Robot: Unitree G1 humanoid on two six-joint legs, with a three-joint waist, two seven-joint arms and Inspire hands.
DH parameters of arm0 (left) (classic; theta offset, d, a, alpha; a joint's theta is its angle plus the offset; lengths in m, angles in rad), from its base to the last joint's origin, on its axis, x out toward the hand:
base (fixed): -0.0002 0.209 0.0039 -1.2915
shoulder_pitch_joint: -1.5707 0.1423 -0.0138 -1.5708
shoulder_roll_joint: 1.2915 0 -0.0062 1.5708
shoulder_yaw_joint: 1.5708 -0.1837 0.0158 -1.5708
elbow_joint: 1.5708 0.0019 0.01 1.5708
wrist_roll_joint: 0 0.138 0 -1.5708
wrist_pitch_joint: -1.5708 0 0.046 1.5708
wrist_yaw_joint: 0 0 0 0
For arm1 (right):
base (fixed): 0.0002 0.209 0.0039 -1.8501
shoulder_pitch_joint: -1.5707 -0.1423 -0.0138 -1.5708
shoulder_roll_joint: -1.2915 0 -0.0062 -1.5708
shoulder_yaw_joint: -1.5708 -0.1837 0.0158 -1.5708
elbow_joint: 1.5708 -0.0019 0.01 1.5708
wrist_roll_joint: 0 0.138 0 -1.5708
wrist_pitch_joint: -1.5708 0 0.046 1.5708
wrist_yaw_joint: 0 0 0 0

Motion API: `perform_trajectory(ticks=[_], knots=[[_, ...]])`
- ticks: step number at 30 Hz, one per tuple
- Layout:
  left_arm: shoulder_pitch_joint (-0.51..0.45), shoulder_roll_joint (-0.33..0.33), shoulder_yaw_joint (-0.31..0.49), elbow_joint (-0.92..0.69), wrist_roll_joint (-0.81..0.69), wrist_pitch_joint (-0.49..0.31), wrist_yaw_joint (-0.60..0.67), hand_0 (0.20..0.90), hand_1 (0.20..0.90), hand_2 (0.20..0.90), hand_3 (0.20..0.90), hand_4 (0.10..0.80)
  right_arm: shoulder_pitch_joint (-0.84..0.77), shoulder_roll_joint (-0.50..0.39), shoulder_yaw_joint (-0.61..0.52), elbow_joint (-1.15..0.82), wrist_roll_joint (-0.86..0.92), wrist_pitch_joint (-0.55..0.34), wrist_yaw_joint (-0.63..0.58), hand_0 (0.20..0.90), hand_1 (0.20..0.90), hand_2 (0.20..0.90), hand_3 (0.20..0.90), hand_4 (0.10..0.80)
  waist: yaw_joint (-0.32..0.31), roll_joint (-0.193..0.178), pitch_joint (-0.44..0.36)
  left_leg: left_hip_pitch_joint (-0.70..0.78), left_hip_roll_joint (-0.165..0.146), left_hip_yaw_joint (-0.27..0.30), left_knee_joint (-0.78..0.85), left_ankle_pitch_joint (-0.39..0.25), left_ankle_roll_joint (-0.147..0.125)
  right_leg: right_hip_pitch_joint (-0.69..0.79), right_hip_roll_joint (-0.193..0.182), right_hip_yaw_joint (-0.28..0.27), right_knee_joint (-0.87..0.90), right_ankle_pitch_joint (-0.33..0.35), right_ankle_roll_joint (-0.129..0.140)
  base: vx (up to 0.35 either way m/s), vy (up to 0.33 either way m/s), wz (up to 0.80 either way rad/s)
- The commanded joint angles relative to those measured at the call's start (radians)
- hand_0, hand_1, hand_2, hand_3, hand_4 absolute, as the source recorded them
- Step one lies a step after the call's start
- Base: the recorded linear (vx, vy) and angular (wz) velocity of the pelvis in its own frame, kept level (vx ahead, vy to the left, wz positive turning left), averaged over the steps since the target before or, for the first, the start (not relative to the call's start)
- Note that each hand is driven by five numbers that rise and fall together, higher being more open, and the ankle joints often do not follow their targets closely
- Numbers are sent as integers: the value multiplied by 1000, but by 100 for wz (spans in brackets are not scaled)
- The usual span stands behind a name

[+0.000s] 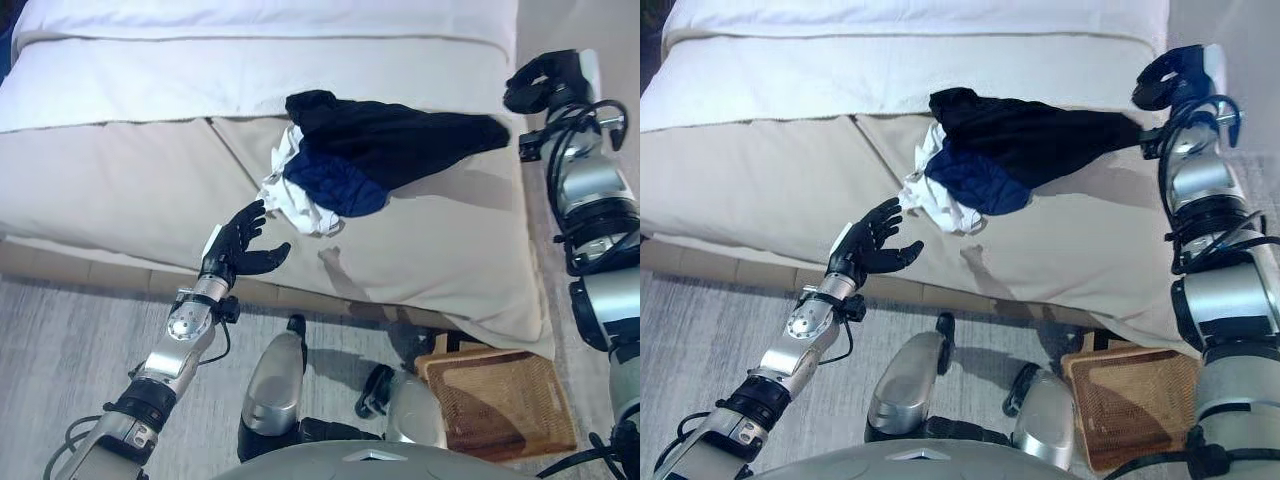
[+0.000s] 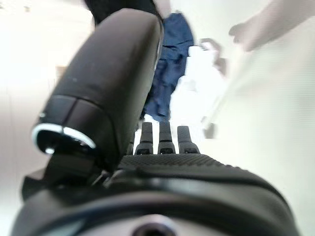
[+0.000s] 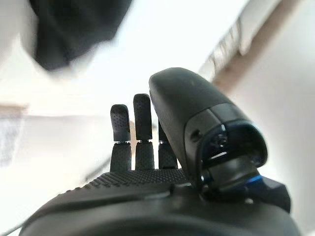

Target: Pick up the clothes from the bed and place them into the basket

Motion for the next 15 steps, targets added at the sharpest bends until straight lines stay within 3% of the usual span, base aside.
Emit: perform_trajectory(ticks=[1,11,15], knots=[[20,-1,-31,-8,18,-66,13,900,900,900,900,800,-92,-122,60,-38,38,-132,-51,300,300,300,200,100,-53,-23,-241,76,29,65,-14,-100,-16,63,57,25,-181,96,-28,1,-19,-4],[24,11,-69,73,57,-53,-2,900,900,900,900,800,-121,-272,89,-111,-1,-138,-53,300,300,300,200,100,-124,-34,-316,166,21,94,-245,-11,-29,91,90,68,-356,198,25,-19,-2,-12],[4,-3,-69,123,61,-72,-9,900,900,900,900,800,-84,-298,51,-119,3,-136,19,300,300,300,200,100,-152,-35,-324,191,22,120,-307,7,-38,99,97,77,-425,239,41,-30,-1,-15]])
